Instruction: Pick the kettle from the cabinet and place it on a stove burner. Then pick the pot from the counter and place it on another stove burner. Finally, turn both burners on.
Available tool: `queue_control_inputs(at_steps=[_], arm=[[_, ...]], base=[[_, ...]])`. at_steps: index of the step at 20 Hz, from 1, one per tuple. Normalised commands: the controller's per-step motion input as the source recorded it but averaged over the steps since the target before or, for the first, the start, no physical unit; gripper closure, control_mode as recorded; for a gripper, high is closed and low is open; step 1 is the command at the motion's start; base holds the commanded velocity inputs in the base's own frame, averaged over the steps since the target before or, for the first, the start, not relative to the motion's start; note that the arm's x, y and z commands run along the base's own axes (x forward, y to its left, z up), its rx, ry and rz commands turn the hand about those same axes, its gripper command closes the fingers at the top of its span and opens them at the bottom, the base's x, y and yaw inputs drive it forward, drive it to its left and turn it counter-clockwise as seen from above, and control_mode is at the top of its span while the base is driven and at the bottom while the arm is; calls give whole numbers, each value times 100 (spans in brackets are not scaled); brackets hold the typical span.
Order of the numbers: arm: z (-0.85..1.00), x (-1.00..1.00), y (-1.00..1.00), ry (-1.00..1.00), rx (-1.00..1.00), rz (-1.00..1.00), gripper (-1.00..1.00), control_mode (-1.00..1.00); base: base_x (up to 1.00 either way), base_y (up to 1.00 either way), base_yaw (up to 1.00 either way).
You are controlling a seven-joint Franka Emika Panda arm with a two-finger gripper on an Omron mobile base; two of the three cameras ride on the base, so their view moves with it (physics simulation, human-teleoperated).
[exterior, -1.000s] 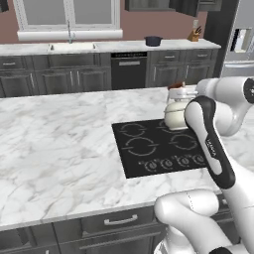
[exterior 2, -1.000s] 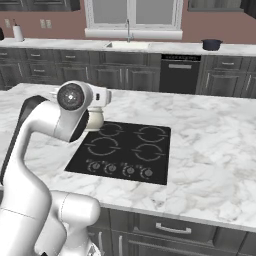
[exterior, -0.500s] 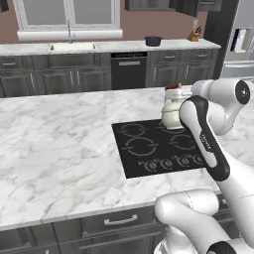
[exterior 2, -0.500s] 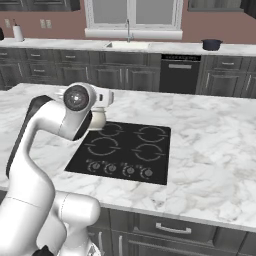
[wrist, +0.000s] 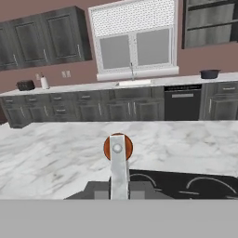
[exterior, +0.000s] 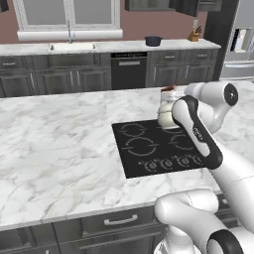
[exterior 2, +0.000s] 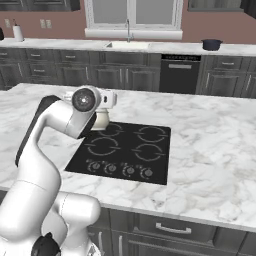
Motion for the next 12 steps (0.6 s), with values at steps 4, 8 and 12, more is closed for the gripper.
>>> queue_control_inputs(at_steps=[4,8,12], arm=[[-17,7,2,-2,0,4,100,-100],[-16,0,8,-2,0,4,100,-100],[-21,0,14,-1,0,5,100,-100]], base=[[0,0,0],[0,0,0],[0,0,0]])
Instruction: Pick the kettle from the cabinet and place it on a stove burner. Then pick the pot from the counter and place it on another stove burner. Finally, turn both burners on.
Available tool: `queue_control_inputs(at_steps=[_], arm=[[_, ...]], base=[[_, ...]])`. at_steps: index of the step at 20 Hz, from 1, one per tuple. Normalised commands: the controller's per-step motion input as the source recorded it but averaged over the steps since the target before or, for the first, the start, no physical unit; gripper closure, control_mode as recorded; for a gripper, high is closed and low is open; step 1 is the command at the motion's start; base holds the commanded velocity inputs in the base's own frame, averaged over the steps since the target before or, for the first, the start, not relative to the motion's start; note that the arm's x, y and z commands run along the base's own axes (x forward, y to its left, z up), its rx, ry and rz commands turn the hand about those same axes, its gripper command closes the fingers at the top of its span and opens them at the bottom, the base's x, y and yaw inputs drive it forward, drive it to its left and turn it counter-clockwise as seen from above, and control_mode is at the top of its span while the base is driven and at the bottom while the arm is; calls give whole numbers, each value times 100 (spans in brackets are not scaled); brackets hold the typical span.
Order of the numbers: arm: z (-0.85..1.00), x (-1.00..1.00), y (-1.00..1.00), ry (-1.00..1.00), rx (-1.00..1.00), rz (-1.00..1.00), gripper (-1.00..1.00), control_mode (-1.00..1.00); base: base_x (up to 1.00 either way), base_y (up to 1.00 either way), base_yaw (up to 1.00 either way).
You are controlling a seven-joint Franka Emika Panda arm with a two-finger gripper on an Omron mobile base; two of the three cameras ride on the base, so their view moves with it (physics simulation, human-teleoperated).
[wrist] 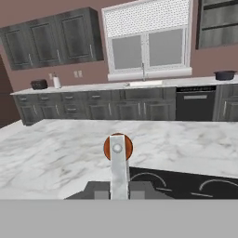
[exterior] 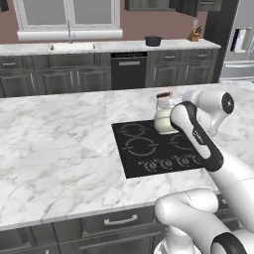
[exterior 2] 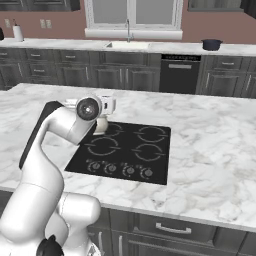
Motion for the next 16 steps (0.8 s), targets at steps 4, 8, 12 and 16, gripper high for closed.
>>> queue_control_inputs(at_steps=[4,8,12,16], arm=[[-27,0,18,0,0,4,100,-100],[-27,0,14,0,0,5,100,-100],[-27,0,10,1,0,2,100,-100],[-29,24,10,3,0,0,100,-100]], base=[[0,0,0],[0,0,0],[0,0,0],[0,0,0]])
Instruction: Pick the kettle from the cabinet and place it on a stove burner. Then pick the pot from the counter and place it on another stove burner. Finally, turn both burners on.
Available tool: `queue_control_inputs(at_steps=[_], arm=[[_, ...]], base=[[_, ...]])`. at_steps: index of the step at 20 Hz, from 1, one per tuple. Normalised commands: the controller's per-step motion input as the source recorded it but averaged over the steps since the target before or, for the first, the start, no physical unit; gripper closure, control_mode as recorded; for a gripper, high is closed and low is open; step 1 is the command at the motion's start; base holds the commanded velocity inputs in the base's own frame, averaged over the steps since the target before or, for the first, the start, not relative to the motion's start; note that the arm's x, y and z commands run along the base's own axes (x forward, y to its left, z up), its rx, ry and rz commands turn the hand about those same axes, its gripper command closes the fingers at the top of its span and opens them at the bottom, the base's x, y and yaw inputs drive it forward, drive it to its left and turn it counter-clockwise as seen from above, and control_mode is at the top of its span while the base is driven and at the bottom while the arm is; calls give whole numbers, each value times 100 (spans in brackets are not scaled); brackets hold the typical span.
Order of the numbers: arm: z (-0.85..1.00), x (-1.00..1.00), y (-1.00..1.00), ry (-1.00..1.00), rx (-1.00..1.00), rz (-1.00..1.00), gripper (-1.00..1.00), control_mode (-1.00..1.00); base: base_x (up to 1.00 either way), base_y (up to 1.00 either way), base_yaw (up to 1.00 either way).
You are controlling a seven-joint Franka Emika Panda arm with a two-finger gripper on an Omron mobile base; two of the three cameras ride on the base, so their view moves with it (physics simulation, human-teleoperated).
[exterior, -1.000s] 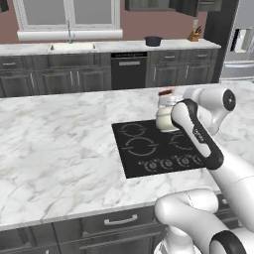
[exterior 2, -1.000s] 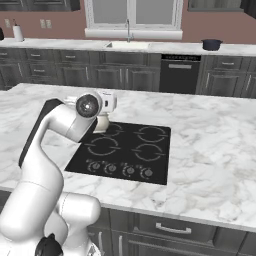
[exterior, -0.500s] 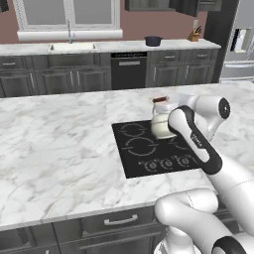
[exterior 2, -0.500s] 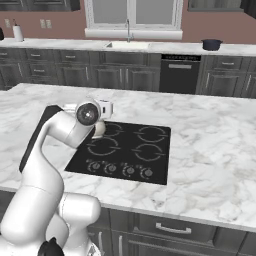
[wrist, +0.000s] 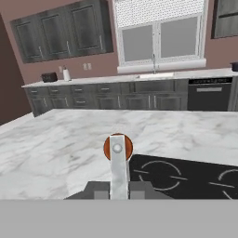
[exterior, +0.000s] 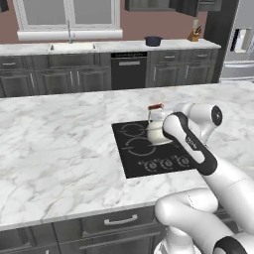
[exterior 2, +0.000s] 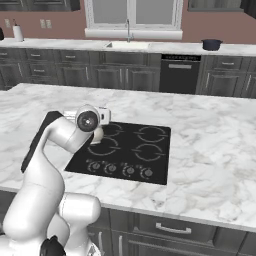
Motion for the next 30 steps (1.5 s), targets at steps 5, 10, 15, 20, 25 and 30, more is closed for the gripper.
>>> queue_control_inputs(at_steps=[5,10,15,20,25,30], arm=[[-34,21,9,1,0,0,100,-100],[-18,10,1,0,0,0,100,-100],[-20,27,0,-4,0,0,100,-100],[-27,23,0,-2,0,0,100,-100],[-34,8,0,-3,0,0,100,-100],[-23,12,2,-10,0,0,100,-100]], base=[[0,0,0],[0,0,0],[0,0,0],[0,0,0],[0,0,0],[0,0,0]])
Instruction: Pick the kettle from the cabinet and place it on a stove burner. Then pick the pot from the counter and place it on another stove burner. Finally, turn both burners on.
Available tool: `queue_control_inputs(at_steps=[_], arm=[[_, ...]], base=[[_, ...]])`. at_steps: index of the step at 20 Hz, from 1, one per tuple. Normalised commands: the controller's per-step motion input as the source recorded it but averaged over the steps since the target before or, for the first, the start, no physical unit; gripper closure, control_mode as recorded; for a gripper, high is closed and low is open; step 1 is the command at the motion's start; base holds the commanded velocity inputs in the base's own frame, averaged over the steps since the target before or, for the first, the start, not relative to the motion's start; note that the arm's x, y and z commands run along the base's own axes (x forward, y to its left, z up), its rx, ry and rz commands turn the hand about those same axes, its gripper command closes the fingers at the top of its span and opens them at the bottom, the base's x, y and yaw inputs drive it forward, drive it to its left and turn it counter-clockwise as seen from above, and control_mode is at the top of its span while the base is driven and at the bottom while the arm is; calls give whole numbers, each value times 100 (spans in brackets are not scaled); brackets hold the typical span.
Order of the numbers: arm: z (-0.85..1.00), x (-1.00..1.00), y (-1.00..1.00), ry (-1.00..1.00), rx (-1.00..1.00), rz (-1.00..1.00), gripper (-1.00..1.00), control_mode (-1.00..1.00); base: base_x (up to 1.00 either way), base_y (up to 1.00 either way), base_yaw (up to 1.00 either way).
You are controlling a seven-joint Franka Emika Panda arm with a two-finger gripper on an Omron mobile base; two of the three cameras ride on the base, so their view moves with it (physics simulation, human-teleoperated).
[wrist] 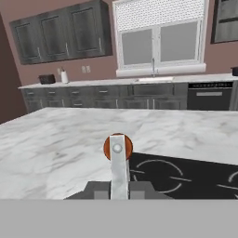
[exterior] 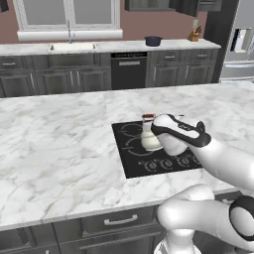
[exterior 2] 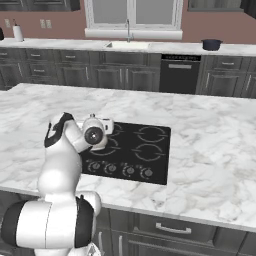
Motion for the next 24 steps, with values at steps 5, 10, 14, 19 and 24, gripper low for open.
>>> queue_control_inputs(at_steps=[5,10,14,19,24], arm=[[-19,16,2,-15,0,0,100,-100],[-24,13,3,-6,0,0,100,-100],[-12,4,2,0,-3,0,100,-100],[-11,17,4,0,0,0,100,-100],[0,27,0,0,0,0,100,-100]], base=[[0,0,0],[0,0,0],[0,0,0],[0,0,0],[0,0,0]])
